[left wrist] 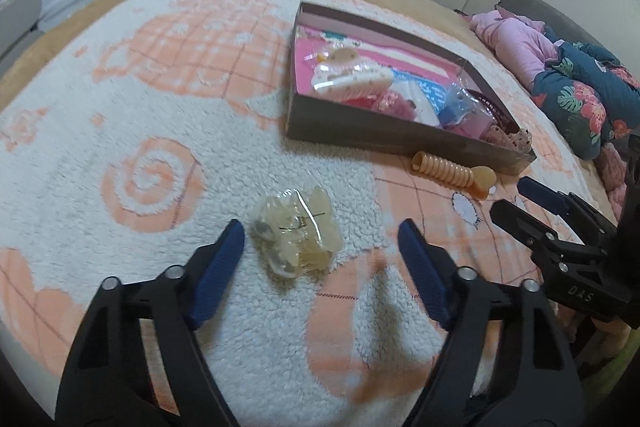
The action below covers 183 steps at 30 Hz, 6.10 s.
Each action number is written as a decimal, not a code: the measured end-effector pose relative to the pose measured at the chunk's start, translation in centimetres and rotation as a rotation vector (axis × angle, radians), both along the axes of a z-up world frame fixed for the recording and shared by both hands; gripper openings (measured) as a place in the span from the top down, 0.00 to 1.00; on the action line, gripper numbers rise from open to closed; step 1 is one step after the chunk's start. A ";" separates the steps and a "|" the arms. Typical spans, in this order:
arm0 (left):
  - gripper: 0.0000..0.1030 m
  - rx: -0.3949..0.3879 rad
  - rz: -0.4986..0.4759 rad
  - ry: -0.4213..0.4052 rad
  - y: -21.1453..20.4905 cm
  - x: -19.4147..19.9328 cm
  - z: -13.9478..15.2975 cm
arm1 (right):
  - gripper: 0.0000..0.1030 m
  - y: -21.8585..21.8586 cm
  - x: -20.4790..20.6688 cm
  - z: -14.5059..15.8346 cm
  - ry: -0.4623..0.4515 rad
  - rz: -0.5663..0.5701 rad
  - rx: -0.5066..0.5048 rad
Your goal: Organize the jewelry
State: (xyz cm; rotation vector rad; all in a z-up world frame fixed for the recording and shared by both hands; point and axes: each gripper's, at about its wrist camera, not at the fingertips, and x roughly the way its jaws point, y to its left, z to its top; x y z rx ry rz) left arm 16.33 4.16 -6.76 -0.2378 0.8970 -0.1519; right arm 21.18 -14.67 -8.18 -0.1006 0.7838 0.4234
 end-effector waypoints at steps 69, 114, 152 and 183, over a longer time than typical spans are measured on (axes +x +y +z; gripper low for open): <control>0.69 -0.014 -0.182 -0.139 -8.8 2.5 5.2 | 0.87 -12.4 -3.4 4.4 -0.053 -0.222 0.210; 0.69 -0.050 -0.128 -0.121 -8.2 12.4 3.2 | 0.72 -6.7 6.4 2.3 -0.021 -0.177 0.144; 0.15 0.071 -0.076 -0.283 -5.7 -3.2 7.8 | 0.26 -8.4 -7.4 6.6 -0.211 -0.206 0.101; 0.11 0.067 -0.076 -0.438 -5.5 -9.0 6.5 | 0.06 -8.9 -13.3 5.1 -0.351 -0.273 0.088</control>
